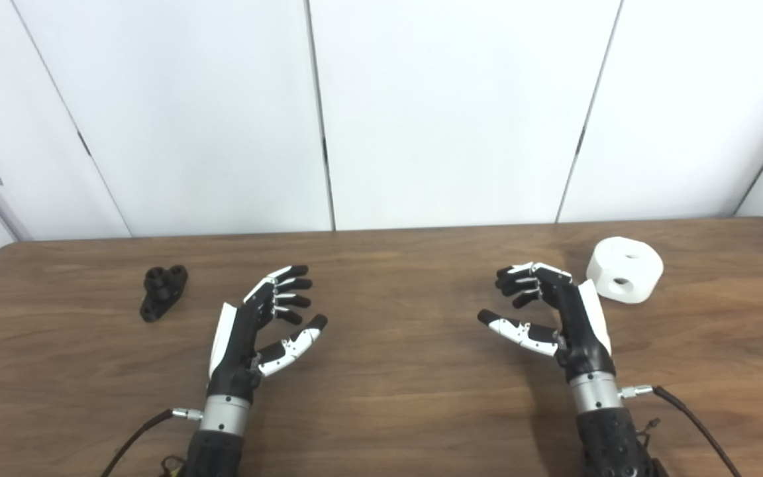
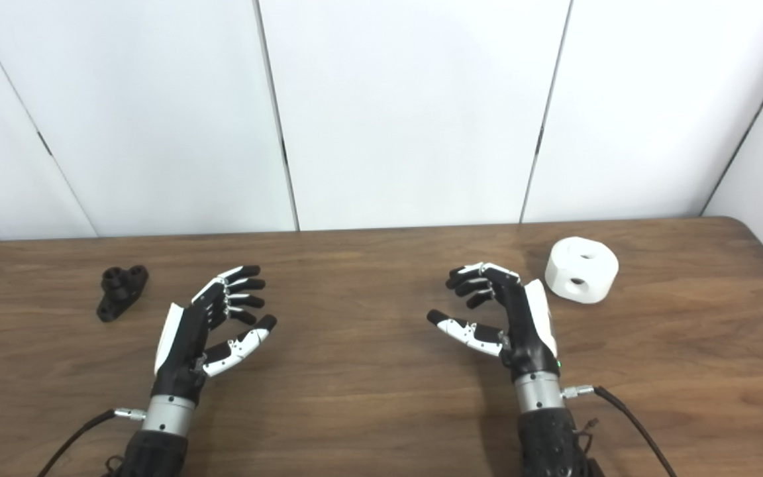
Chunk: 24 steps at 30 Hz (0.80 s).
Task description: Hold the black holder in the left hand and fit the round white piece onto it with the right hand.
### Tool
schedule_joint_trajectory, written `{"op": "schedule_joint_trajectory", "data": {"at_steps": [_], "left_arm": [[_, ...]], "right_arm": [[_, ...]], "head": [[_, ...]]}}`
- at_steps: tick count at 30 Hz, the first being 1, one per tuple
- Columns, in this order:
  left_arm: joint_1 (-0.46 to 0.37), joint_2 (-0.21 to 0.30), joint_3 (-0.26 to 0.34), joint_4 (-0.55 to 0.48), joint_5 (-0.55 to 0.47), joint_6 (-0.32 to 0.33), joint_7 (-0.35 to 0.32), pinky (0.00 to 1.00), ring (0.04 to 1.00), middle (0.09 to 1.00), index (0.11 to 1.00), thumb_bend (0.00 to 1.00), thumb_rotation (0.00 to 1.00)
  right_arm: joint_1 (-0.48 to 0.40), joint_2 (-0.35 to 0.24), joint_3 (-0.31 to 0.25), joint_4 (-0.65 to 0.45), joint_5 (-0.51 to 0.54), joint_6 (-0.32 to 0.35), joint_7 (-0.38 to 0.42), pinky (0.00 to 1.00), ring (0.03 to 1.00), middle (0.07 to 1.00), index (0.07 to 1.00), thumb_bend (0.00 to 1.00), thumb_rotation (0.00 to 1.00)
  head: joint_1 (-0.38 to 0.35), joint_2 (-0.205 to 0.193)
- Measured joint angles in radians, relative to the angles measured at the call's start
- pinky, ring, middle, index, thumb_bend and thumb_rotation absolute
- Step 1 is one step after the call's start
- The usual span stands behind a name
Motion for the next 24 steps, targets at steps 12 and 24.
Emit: {"op": "schedule_joint_trajectory", "data": {"at_steps": [12,24], "left_arm": [[0.0,0.001,-0.002,0.0,-0.003,0.0,-0.003,0.53,0.643,0.727,0.781,0.57,0.12],[-0.001,-0.027,-0.021,-0.002,0.021,0.004,0.004,0.54,0.648,0.727,0.773,0.57,0.13]], "right_arm": [[-0.001,-0.012,0.007,0.009,0.034,-0.008,0.044,0.45,0.555,0.678,0.852,0.57,0.11],[0.004,-0.023,-0.011,0.004,0.042,-0.013,0.049,0.45,0.553,0.672,0.808,0.54,0.01]], "head": [[0.026,0.002],[0.221,-0.029]]}}
